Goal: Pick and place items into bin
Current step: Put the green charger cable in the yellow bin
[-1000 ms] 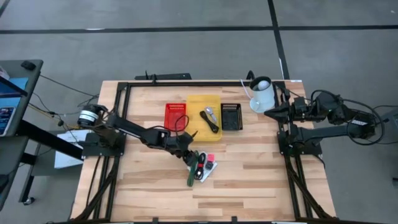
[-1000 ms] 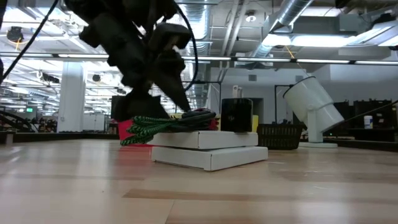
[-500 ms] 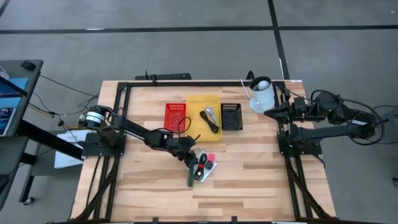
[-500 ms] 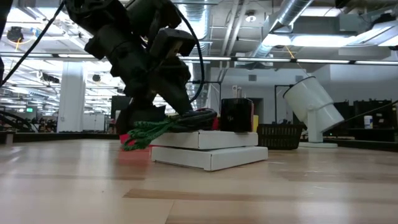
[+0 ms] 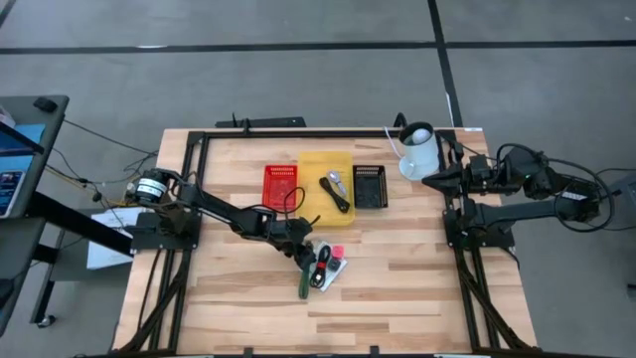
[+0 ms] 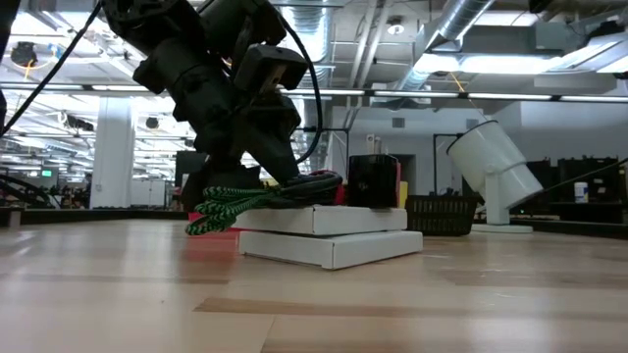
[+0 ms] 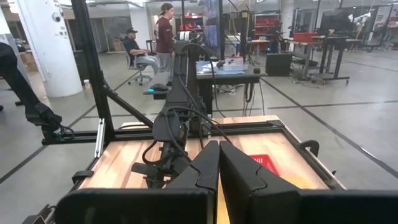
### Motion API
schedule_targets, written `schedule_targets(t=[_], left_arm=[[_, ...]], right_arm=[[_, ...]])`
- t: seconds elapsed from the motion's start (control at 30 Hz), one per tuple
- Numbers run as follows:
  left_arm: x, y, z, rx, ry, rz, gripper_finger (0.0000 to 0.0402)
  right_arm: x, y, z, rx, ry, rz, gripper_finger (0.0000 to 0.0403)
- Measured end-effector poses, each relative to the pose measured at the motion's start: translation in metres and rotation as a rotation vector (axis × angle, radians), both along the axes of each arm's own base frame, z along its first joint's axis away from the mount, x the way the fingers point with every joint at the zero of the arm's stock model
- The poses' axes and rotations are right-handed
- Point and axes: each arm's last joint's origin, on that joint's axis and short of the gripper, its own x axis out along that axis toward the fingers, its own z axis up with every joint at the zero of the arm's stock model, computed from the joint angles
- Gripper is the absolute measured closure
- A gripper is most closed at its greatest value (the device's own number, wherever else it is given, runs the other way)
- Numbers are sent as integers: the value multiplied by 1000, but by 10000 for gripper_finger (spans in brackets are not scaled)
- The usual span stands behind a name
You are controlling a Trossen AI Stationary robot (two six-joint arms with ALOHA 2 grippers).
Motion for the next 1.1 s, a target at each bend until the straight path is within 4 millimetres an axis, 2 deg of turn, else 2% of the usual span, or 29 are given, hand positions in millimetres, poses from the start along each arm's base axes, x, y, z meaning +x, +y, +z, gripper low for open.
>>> schedule_targets(t=[0.33, 0.5, 1.1], left_arm=[[0, 0, 0, -4, 5, 6, 333], [0, 0, 1, -5, -2, 5, 369], [-3, 1, 6, -10, 3, 12, 372]], right_arm=[[0, 0, 0, 0, 0, 0, 395], [0, 0, 0, 0, 0, 0, 395], [0, 0, 0, 0, 0, 0, 395]])
